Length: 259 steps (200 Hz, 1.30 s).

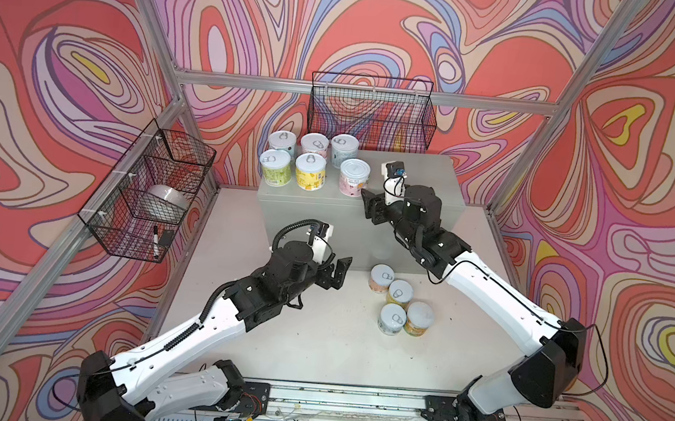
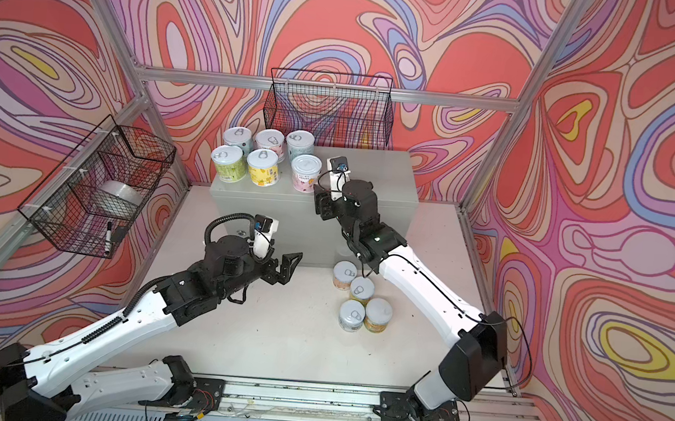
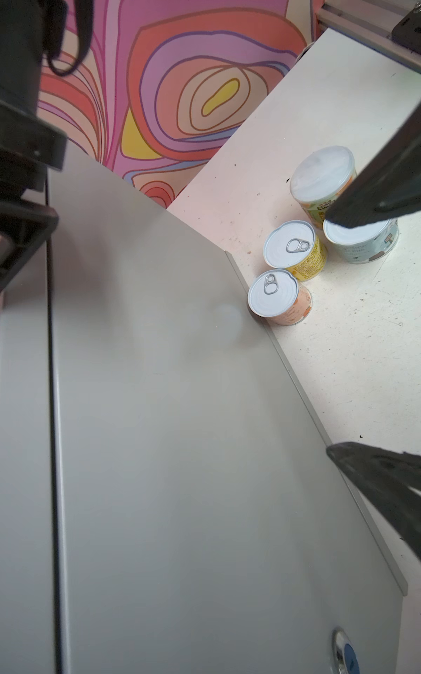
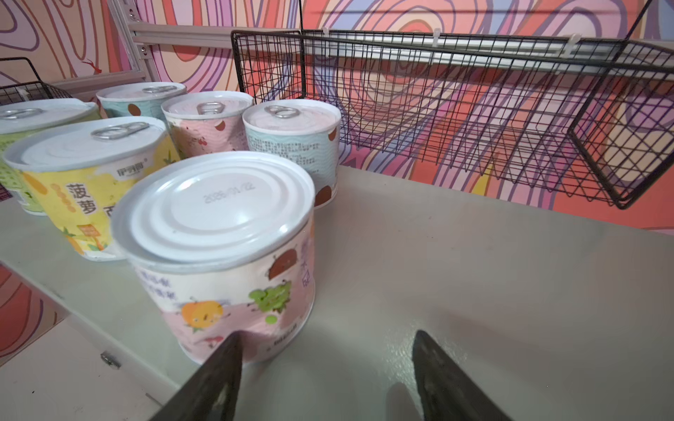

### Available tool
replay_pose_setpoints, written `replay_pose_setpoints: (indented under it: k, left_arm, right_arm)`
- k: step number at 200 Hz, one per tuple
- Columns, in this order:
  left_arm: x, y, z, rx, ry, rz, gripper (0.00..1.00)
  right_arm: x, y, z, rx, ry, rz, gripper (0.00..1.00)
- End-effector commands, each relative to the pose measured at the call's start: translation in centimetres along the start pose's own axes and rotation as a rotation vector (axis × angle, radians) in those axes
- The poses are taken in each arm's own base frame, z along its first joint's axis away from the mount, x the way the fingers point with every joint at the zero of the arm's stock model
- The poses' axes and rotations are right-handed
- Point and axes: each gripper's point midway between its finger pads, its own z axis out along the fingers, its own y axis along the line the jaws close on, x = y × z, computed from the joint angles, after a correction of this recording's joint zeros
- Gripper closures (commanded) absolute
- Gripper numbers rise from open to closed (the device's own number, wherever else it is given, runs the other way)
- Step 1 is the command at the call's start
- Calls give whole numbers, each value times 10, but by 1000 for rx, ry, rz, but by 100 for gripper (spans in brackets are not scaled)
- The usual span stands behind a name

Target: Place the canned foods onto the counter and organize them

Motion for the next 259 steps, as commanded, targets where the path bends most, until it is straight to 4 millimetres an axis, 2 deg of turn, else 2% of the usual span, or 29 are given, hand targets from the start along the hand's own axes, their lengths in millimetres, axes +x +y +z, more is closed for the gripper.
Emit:
replay_pose_setpoints:
  k: [1, 50, 158, 201, 229, 259]
  left_arm:
    - [-1, 1, 1, -13, -10, 0, 6]
    - [3, 3, 1, -22, 1, 4, 6]
    - [7, 7, 6, -44, 9, 30, 6]
    - [12, 8, 7, -43, 19, 28, 5]
    - [19, 11, 10, -54, 25, 19, 1]
    - [26, 6, 13, -25, 38, 29, 1]
  right_arm:
    - [-7, 0, 7, -11, -21, 9, 25]
    - [-13, 9, 16, -55, -36, 27, 25]
    - [-4, 28, 41, -135, -9, 63, 25]
    - [-10, 26, 25, -141, -33, 63, 26]
    - [-17, 29, 7, -180, -51, 58, 26]
    - [-21, 18, -1, -125, -76, 37, 26]
